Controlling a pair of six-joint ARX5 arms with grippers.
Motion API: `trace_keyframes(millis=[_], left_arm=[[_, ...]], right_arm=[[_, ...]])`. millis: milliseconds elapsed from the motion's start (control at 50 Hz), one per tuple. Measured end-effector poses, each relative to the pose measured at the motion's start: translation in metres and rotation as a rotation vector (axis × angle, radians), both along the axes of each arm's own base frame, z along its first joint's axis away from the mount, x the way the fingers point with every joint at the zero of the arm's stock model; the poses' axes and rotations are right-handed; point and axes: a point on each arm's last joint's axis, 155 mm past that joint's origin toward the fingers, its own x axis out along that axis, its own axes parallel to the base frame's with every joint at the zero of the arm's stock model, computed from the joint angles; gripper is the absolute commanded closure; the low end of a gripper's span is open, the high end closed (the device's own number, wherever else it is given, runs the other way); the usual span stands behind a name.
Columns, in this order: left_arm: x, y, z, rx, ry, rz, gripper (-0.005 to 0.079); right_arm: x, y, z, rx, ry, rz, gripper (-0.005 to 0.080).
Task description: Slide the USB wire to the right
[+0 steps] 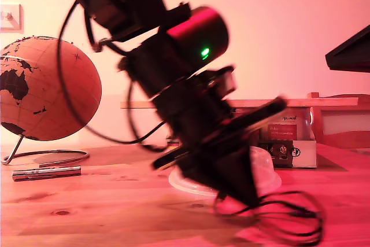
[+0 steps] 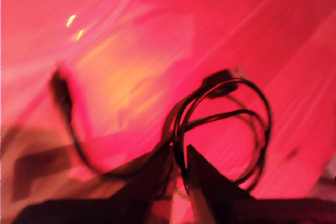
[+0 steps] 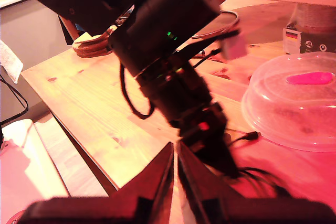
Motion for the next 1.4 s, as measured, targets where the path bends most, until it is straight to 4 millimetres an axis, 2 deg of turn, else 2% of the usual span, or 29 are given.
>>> trace_keyframes(millis=[160,380,700,820,1020,1140,1280,1400], left_arm=[[0.001,-0.007,0.006,-0.019,-0.014,-0.007,0.0684],[0.001,-0.007,0.006,-0.018,-0.014,-0.006,0.0684],[-0.001,0.001,0.002,0.025,-0.035,-0.043,0.0684],[0.003,0.003,0.016,0.022,-0.079,-0.049,0.0684],[0.004,0.001,0.055,-0.039,-0.128,-0.052,0.0684],[0.0,0.008,0.056,-0.009,-0.111,-0.06,0.0686],[-0.01,0.028,0.045,0.095,-0.121,-0.131,0.0739],[-0.006,0.037,0.062,0.103,-0.172,-0.131,0.0766]], right_arm=[[0.002,-0.002,0.0,-0.003,-0.002,-0.014,0.0765],[0.018,-0.018,-0.007,-0.043,-0.003,-0.134,0.0765],[0.019,-0.022,-0.016,-0.072,0.02,-0.157,0.0765],[0.019,-0.022,-0.016,-0.071,0.019,-0.158,0.0765],[0.019,-0.022,-0.016,-0.072,0.02,-0.158,0.0765],[0.019,-0.022,-0.016,-0.072,0.02,-0.158,0.0765],[0.019,-0.022,-0.016,-0.072,0.02,-0.158,0.0765],[0.021,-0.024,-0.016,-0.074,0.018,-0.17,0.0765]])
